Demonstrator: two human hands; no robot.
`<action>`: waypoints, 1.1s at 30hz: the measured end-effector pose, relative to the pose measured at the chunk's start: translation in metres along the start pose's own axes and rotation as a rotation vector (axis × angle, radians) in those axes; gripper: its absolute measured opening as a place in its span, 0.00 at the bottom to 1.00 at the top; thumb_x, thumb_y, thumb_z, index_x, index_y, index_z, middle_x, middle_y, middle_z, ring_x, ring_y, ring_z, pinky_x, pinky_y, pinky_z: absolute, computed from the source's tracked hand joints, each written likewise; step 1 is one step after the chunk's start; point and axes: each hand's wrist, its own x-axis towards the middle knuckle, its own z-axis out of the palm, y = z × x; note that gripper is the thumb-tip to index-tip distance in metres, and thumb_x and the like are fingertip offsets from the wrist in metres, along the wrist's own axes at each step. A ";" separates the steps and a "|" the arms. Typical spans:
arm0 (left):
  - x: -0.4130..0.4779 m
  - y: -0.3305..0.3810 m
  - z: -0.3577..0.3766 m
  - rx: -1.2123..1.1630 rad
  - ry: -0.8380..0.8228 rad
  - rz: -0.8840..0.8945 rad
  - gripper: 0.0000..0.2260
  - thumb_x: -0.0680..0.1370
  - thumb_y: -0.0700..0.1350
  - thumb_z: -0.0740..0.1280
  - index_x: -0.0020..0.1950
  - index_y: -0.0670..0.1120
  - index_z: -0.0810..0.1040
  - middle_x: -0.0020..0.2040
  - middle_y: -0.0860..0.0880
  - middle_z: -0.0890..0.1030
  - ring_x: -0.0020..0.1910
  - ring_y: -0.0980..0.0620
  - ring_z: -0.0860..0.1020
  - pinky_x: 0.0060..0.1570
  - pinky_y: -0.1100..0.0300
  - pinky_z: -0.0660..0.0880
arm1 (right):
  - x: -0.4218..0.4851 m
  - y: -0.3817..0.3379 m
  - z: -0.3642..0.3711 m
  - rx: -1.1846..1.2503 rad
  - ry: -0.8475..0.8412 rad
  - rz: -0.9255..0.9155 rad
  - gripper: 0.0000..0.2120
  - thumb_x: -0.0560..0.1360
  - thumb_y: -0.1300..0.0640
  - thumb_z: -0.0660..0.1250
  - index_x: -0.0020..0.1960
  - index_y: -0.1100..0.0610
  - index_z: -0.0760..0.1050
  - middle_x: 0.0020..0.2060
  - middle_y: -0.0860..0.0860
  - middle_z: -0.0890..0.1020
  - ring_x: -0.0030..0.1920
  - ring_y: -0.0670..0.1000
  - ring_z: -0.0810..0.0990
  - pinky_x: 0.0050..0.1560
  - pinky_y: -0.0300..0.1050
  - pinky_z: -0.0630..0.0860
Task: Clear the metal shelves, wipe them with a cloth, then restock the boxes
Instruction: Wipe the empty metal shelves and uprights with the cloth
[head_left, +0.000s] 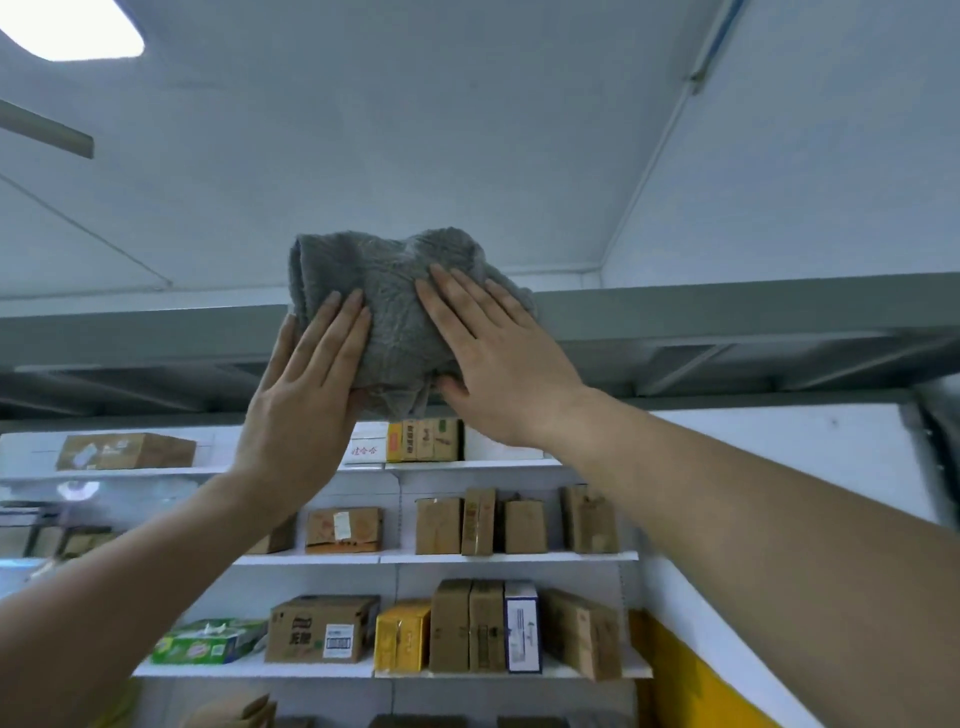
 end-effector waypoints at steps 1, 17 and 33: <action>0.013 0.028 0.005 -0.003 0.012 0.027 0.29 0.82 0.48 0.55 0.81 0.39 0.55 0.82 0.43 0.56 0.82 0.46 0.52 0.78 0.40 0.53 | -0.020 0.026 -0.008 -0.020 0.011 0.005 0.39 0.82 0.45 0.58 0.83 0.54 0.40 0.83 0.52 0.42 0.82 0.51 0.42 0.81 0.50 0.40; 0.225 0.516 0.060 -0.198 0.229 0.247 0.27 0.80 0.41 0.61 0.79 0.39 0.63 0.79 0.43 0.65 0.79 0.44 0.62 0.78 0.45 0.56 | -0.348 0.418 -0.173 -0.289 -0.066 0.352 0.46 0.74 0.63 0.71 0.83 0.55 0.48 0.83 0.51 0.51 0.82 0.50 0.52 0.80 0.50 0.56; 0.053 0.673 0.024 -0.755 -0.095 0.343 0.23 0.81 0.46 0.65 0.76 0.44 0.70 0.73 0.47 0.73 0.73 0.47 0.71 0.73 0.45 0.63 | -0.602 0.315 -0.174 -0.016 -0.090 0.606 0.35 0.78 0.63 0.65 0.82 0.57 0.57 0.80 0.54 0.58 0.81 0.55 0.57 0.73 0.40 0.63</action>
